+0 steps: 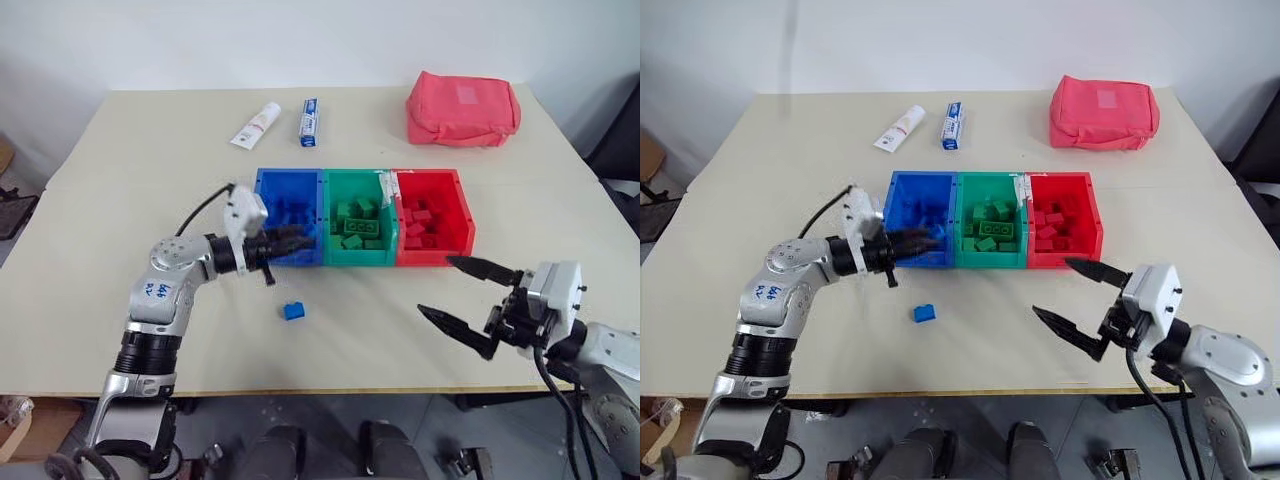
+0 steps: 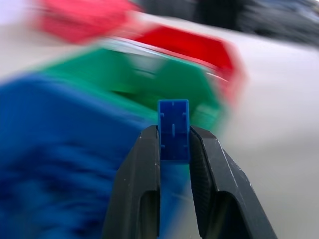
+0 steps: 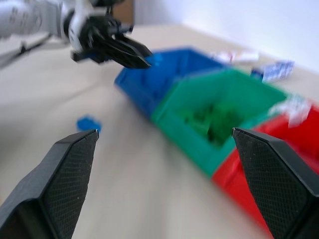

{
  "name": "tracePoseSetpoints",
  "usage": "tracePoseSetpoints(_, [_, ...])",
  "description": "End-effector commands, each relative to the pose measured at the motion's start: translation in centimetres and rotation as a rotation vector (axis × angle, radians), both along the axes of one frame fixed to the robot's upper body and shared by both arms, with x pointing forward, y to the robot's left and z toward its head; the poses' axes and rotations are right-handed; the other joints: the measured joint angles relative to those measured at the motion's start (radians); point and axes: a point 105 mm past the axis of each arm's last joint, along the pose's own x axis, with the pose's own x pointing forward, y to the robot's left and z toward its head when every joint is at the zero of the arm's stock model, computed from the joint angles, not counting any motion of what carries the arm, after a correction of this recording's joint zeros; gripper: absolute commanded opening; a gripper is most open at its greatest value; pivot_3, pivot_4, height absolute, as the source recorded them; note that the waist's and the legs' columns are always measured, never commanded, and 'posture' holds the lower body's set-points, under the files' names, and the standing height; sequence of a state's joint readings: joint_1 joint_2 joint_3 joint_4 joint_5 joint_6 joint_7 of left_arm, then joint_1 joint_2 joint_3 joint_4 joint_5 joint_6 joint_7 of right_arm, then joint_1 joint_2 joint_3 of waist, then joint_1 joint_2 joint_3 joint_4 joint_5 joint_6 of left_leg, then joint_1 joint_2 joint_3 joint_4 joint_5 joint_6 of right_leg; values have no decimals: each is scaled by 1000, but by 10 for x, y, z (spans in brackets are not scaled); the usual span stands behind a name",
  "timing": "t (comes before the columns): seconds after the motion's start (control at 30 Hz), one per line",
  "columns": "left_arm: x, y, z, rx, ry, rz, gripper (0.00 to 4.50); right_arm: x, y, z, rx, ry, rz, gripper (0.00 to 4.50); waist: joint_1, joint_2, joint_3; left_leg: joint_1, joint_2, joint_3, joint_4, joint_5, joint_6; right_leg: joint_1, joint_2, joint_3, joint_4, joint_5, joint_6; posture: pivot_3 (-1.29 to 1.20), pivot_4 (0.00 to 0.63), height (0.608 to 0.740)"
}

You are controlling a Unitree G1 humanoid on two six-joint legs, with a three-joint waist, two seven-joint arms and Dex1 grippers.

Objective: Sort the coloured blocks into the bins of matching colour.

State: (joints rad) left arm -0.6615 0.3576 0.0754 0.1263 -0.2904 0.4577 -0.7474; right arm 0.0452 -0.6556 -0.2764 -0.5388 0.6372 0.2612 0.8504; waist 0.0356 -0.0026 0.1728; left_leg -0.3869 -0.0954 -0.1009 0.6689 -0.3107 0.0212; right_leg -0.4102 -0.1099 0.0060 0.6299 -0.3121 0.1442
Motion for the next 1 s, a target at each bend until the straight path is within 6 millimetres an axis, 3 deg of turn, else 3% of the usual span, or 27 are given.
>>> tracePoseSetpoints(0.03, [17, -3, 13, -11, -23, 85, 450, -2, 4, 4, 4, -25, 10, 4500, 6, 0, 0, 0, -1, 0, 0, 0, 0, 0, 0, 0, 0, 0, 0, 0, 150, 740])
tracePoseSetpoints(0.17, [20, -8, 14, 37, -57, 75, 1767, 0, 6, 0, -29, -20, 18, 4500, 2, 0, 0, 0, -2, 0, -1, 0, 1, -1, -1, 0, 5, 0, 1, 0, 150, 740])
tracePoseSetpoints(0.3, [17, 13, 20, 54, -105, 122, 3057, 1, 4, 1, -34, -20, 20, 4500, -12, 0, 0, 0, -1, 1, -2, 0, 1, -1, -1, 0, 5, 0, 1, 0, 150, 740])
tracePoseSetpoints(0.4, [-3, 32, 20, 37, -145, 44, 3999, 3, 0, 0, -54, -13, 30, 4500, -24, 0, 0, 0, 1, 2, -2, 0, 0, -2, -1, 1, 5, 0, 0, 0, 150, 740])
tracePoseSetpoints(0.5, [-26, 58, 15, 69, -193, -15, 3999, 4, -1, -2, -82, -7, 55, 4500, -31, 0, 0, 0, 2, 2, -3, -1, -1, -2, -2, 1, 5, 0, 0, 0, 150, 740])
tracePoseSetpoints(0.63, [-57, 99, -9, 225, -151, -61, 3999, 6, -2, -6, -141, -3, 111, 4500, -35, 0, 0, 0, 2, 1, -3, -1, -1, -2, -3, 1, 4, 0, -1, 0, 150, 740])
tracePoseSetpoints(0.73, [-78, 136, -29, 338, -44, -66, 4488, 7, -3, -13, -199, 15, 173, 4500, -35, 0, 0, 1, 2, 1, -4, -1, -1, -1, -3, 1, -2, -1, -1, 0, 150, 740])
tracePoseSetpoints(0.8, [-86, 151, -36, 383, -33, -54, 4488, 8, -2, -15, -214, 23, 201, 4500, -28, 0, 0, 0, 2, 1, -4, -1, -1, -1, -4, 1, -2, -1, -1, 0, 150, 740])
tracePoseSetpoints(0.9, [-93, 163, -39, 394, -9, -55, 4488, 10, -2, -16, -226, 26, 223, 4500, -18, 0, 0, 1, 2, 1, -3, -1, 0, 0, -4, 1, -3, -1, -1, 0, 150, 740])
tracePoseSetpoints(1.0, [-98, 159, -40, 422, -10, -89, 4488, 12, -1, -17, -227, 28, 236, 4500, -12, 0, 0, 0, 2, 1, -4, -1, 0, 0, -4, 1, -3, -1, -1, 0, 150, 740])
